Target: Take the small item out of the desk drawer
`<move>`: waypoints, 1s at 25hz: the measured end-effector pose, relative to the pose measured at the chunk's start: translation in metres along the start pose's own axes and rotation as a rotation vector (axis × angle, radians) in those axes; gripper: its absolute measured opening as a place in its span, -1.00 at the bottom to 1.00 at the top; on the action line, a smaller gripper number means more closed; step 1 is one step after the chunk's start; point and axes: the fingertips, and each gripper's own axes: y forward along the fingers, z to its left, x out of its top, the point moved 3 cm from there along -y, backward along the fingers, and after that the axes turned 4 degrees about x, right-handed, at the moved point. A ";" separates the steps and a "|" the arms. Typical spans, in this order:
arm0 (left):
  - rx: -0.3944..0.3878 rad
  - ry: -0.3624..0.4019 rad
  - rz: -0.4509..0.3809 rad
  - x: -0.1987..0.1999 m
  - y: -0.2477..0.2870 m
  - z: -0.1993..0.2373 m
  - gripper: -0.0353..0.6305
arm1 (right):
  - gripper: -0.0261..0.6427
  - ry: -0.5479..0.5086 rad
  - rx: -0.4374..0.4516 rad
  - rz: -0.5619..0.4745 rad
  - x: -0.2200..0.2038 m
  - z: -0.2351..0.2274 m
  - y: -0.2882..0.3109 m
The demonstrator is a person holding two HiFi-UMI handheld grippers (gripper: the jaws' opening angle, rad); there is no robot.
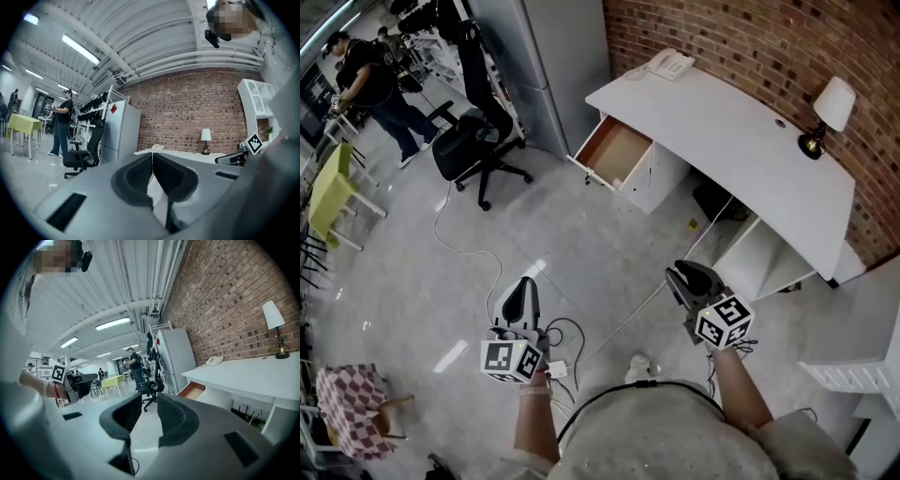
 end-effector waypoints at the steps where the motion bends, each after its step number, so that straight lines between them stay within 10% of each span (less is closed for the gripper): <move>1: -0.002 0.001 -0.003 0.001 0.003 -0.001 -0.87 | -0.59 0.002 0.000 0.000 0.000 -0.002 0.000; 25: -0.151 -0.009 0.049 -0.006 0.194 0.046 -0.87 | -0.53 0.056 -0.135 0.035 0.014 -0.102 0.089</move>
